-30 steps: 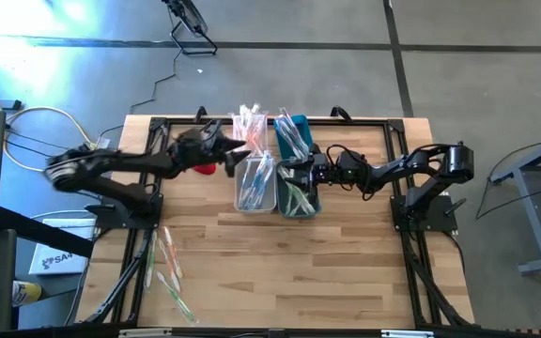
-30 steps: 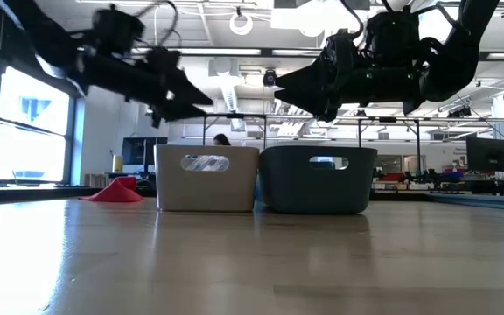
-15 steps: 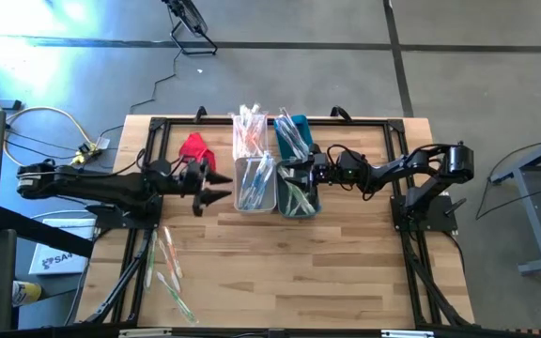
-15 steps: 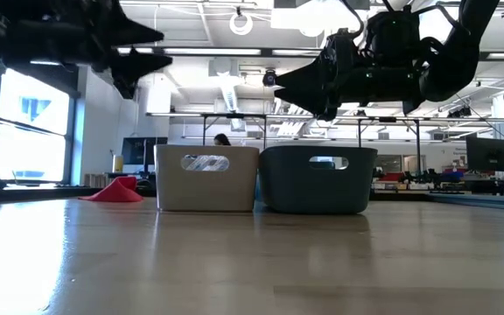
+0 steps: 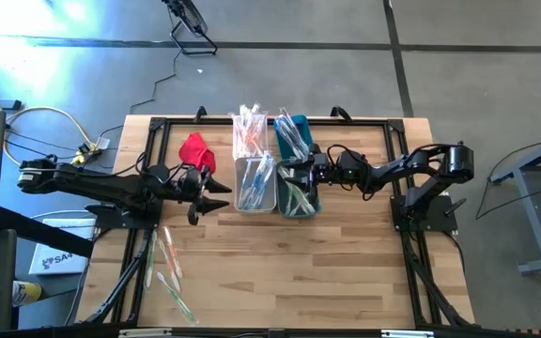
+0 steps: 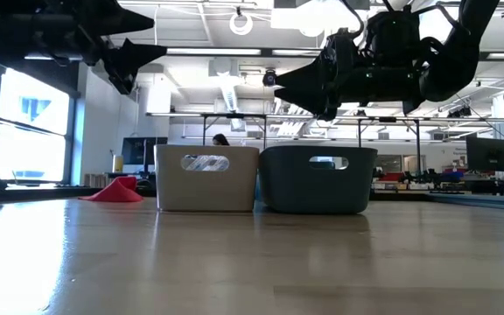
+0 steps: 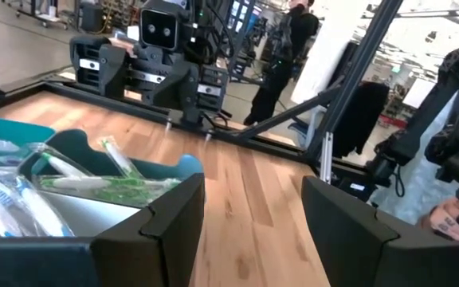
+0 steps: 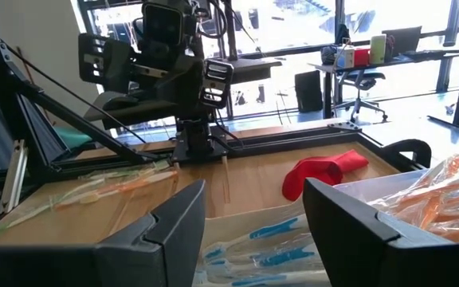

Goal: Pick & Place Toothbrushes
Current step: Put the orange toothbrush into the transparent bin

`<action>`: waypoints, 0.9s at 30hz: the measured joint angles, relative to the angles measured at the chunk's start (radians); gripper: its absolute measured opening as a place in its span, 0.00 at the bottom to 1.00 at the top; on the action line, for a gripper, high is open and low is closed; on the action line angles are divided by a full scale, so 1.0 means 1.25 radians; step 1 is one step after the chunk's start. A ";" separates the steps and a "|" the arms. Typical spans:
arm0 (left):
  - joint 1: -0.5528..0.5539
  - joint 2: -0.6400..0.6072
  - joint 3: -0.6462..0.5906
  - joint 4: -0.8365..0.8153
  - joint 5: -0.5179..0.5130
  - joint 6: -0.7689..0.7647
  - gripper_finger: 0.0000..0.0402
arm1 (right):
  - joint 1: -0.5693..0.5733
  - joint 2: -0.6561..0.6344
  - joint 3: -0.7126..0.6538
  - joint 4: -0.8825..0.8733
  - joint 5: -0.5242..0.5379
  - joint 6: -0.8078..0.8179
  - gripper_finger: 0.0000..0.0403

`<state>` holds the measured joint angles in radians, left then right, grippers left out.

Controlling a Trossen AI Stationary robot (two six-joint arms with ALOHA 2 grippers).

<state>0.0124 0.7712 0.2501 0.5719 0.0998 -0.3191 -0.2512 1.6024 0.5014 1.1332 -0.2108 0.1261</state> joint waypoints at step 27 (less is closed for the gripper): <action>0.000 0.001 0.000 -0.040 -0.004 -0.007 0.52 | 0.000 0.000 0.000 0.000 -0.001 0.000 0.51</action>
<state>0.0124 0.7719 0.2501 0.5217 0.0948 -0.3278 -0.2512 1.6024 0.5014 1.1328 -0.2115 0.1257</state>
